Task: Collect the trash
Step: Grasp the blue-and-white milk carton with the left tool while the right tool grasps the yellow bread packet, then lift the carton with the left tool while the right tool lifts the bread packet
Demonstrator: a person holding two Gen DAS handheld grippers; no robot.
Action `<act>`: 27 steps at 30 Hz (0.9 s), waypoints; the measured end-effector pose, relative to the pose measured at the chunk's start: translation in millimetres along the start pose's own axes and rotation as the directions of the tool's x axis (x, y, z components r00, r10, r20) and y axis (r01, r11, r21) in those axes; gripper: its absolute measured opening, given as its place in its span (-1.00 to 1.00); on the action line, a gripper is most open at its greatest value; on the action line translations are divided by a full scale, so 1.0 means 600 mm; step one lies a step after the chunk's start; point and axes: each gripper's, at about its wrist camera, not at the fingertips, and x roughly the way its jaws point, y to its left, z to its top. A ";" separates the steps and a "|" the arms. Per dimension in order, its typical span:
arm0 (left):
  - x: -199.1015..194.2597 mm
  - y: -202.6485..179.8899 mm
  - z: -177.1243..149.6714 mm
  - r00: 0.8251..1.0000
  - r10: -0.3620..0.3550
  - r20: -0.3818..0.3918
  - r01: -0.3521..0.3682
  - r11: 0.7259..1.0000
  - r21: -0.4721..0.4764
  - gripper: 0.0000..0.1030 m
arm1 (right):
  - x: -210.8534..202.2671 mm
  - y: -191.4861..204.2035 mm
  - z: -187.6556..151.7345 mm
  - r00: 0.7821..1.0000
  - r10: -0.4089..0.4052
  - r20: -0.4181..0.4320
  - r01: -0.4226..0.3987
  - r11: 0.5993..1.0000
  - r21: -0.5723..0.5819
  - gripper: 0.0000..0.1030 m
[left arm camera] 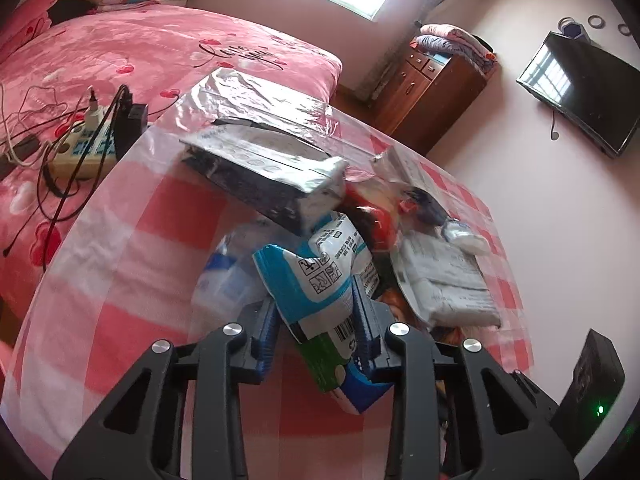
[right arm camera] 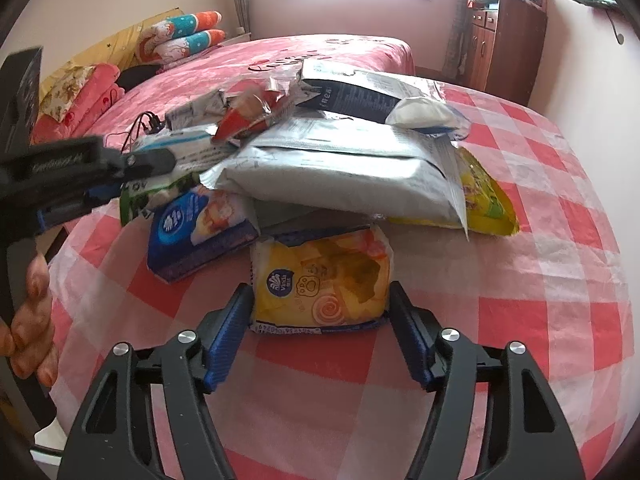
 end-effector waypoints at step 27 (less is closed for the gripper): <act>-0.135 0.037 -0.129 0.997 -0.069 -0.017 0.068 0.997 -0.018 -0.44 | -0.090 -0.029 -0.077 0.997 0.027 0.067 -0.029 0.999 0.034 -0.08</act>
